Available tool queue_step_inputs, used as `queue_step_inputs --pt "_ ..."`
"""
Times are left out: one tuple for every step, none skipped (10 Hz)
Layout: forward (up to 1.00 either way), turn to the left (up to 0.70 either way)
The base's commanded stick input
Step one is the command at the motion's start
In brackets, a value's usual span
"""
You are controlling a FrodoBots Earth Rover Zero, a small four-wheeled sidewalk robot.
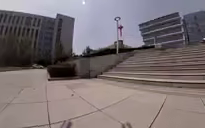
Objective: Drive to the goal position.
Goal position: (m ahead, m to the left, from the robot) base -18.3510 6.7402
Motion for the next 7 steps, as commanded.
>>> queue_step_inputs --pt "0.0 0.0" --pt "0.0 0.0" --pt "0.0 0.0" --pt "0.42 0.0" --pt "0.97 0.12" --pt "1.0 0.4" --pt "1.0 0.4"
